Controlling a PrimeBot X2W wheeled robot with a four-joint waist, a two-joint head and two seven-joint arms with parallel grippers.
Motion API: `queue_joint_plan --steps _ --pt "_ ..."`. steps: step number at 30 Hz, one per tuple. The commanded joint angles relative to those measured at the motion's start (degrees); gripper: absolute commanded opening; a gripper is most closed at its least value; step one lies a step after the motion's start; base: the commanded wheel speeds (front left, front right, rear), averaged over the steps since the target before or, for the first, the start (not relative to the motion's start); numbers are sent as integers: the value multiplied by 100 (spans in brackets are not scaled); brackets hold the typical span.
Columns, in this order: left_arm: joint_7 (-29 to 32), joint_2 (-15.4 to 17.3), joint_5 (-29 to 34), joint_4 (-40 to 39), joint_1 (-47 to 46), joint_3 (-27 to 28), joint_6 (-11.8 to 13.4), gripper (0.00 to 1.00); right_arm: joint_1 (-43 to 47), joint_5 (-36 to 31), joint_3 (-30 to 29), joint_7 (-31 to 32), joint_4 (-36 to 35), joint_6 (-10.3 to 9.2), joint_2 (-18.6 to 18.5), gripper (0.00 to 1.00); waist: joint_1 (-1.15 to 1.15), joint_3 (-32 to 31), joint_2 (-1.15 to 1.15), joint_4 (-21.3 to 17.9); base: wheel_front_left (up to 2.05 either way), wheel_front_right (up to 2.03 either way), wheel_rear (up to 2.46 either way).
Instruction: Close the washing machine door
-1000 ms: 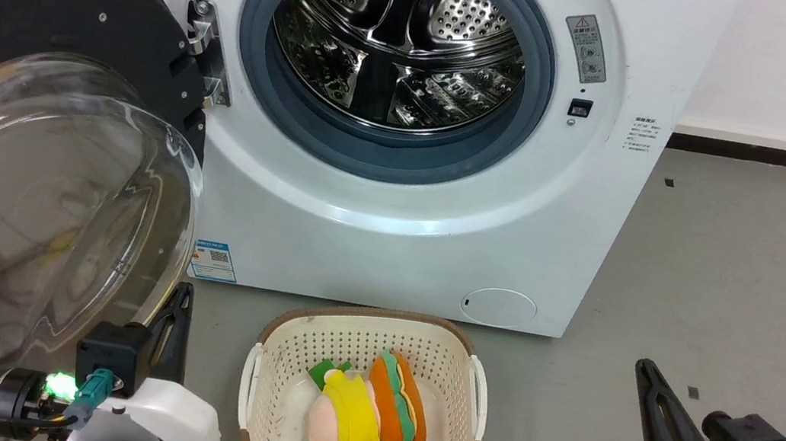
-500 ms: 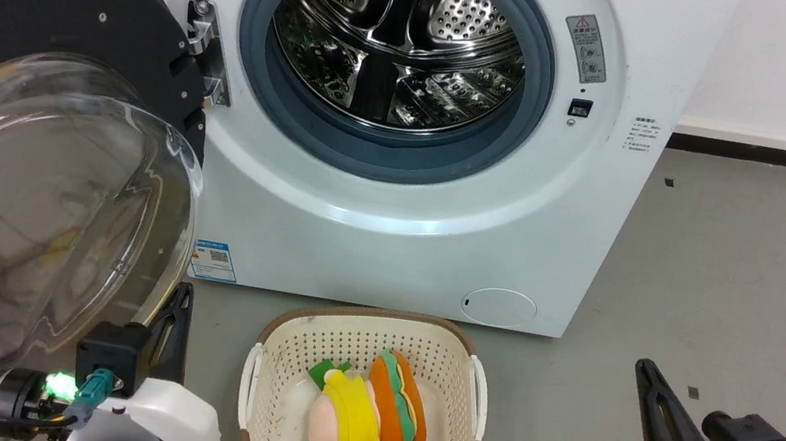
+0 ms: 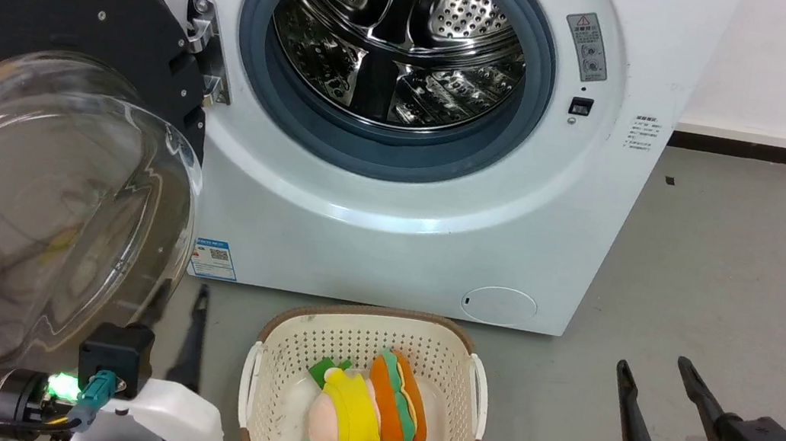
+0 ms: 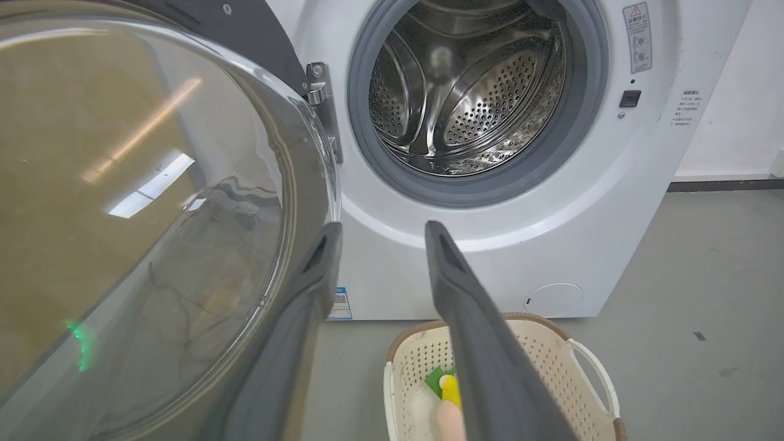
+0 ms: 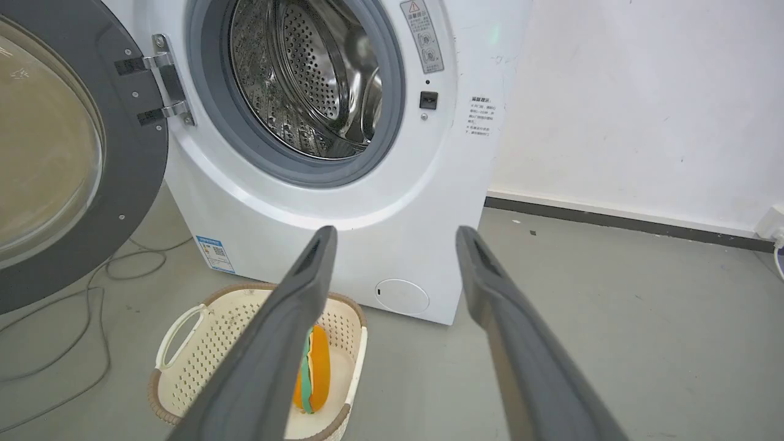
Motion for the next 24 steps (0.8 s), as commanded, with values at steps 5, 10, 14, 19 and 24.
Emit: queue_joint_plan --steps 5,10,14,19,24 --pt "-116 -1 -36 -91 -65 -25 77 0 -1 153 -81 -116 24 1 3 100 0 20 0 54 0 0 0" --pt "-164 1 -69 -192 -121 -4 85 0 -3 205 -104 -164 36 1 4 100 0 38 0 116 0 0 0" --pt "-212 5 -106 -327 -193 43 58 0 -4 259 -133 -212 48 1 5 100 0 53 0 193 0 0 0" --pt "-272 5 -226 -522 -323 164 -18 0 -5 332 -182 -271 71 1 6 100 0 70 0 305 0 0 0" --pt "-332 2 -401 -711 -501 362 -119 0 -3 400 -237 -331 102 1 7 100 0 89 0 431 0 0 0"
